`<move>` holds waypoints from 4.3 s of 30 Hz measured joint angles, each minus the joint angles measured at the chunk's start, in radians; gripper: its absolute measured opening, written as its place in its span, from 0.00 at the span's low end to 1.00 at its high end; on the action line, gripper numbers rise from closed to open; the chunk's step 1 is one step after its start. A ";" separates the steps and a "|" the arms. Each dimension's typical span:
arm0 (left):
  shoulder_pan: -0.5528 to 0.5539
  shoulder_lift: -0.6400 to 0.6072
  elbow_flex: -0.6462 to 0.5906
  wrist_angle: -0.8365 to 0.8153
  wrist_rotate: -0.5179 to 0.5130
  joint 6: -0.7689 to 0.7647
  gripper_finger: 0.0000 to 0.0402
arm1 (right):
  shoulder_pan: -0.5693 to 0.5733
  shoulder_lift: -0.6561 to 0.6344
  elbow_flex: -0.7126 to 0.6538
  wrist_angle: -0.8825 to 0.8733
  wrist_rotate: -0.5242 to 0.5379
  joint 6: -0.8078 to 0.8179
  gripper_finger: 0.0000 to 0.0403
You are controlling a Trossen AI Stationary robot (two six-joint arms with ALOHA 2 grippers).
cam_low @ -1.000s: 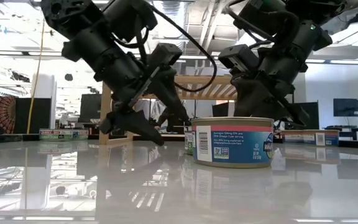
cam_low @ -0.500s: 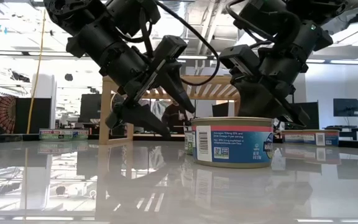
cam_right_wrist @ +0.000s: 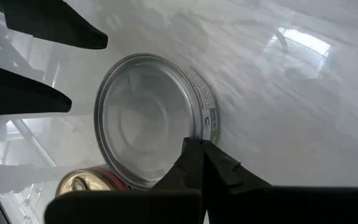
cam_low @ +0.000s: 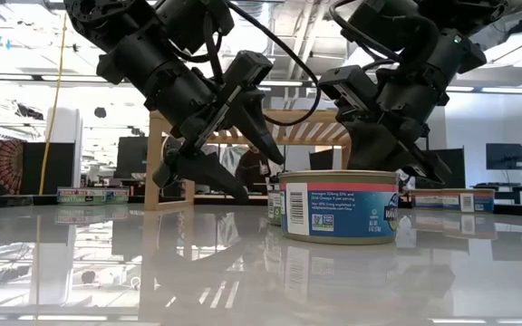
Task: Stack canned seafood by type on shelf
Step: Put the green tuna can on the shelf
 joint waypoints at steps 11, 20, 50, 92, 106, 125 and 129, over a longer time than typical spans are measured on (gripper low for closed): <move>0.000 0.000 0.000 0.000 0.006 -0.078 0.68 | 0.000 0.000 0.000 -0.002 0.004 0.020 0.05; 0.000 0.000 0.000 0.001 0.007 -0.125 0.68 | -0.001 0.000 0.000 -0.016 0.005 0.041 0.05; 0.009 0.110 0.000 0.165 0.103 -0.256 0.68 | -0.003 -0.001 0.000 -0.075 0.006 0.056 0.05; 0.016 0.146 0.001 0.261 0.142 -0.316 0.68 | -0.003 0.000 0.000 -0.089 0.008 0.045 0.04; 0.018 0.147 0.001 0.290 0.130 -0.299 0.68 | -0.002 0.000 -0.001 -0.091 0.024 0.044 0.04; 0.019 0.147 0.001 0.357 0.068 -0.267 0.68 | -0.001 0.001 -0.002 -0.092 0.061 0.029 0.04; 0.021 0.147 0.001 0.343 0.043 -0.278 0.68 | 0.007 0.002 -0.002 -0.058 0.061 0.022 0.04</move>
